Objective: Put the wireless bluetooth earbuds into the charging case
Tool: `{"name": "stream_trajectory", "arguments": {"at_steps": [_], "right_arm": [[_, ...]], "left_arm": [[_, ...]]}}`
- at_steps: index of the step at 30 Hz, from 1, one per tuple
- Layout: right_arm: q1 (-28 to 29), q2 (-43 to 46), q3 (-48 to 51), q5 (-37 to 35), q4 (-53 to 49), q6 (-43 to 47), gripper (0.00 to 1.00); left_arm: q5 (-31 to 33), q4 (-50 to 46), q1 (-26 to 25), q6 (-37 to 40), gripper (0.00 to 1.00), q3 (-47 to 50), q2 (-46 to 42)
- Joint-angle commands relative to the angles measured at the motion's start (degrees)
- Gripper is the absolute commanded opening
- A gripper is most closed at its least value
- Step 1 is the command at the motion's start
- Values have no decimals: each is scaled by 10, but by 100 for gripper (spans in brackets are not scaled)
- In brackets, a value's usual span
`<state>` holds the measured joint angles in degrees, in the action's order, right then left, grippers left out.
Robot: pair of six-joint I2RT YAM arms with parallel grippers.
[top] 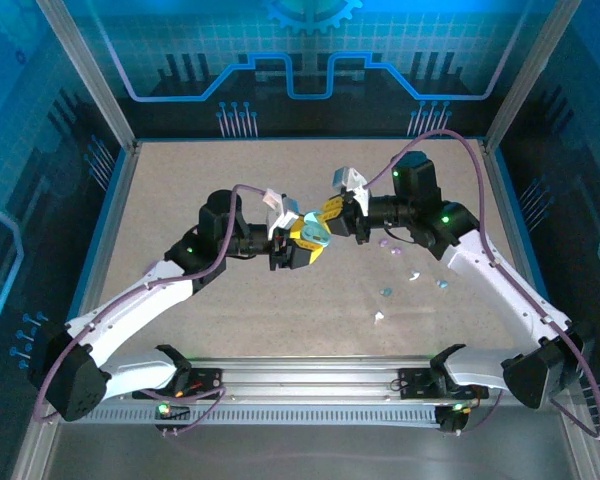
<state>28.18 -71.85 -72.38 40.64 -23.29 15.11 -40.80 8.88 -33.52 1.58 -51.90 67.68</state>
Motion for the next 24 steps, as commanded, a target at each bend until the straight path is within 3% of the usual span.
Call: {"name": "stream_trajectory", "arguments": {"at_steps": [1,7,13,20,24], "right_arm": [[6,10,1,7,4,4,16],[6,8,-2,6,-4,3,19],[6,11,-5,-4,-10,-9,28],[-6,37,-24,-34,7,-108,54],[-27,72,-33,-122,3,-220,66]], "left_arm": [[-10,3,-2,7,48,-1,-1],[-6,17,-1,-1,40,3,-4],[-4,36,-2,-12,38,13,-4],[25,76,-1,-25,36,41,-12],[63,141,-2,-46,35,79,-18]]}}
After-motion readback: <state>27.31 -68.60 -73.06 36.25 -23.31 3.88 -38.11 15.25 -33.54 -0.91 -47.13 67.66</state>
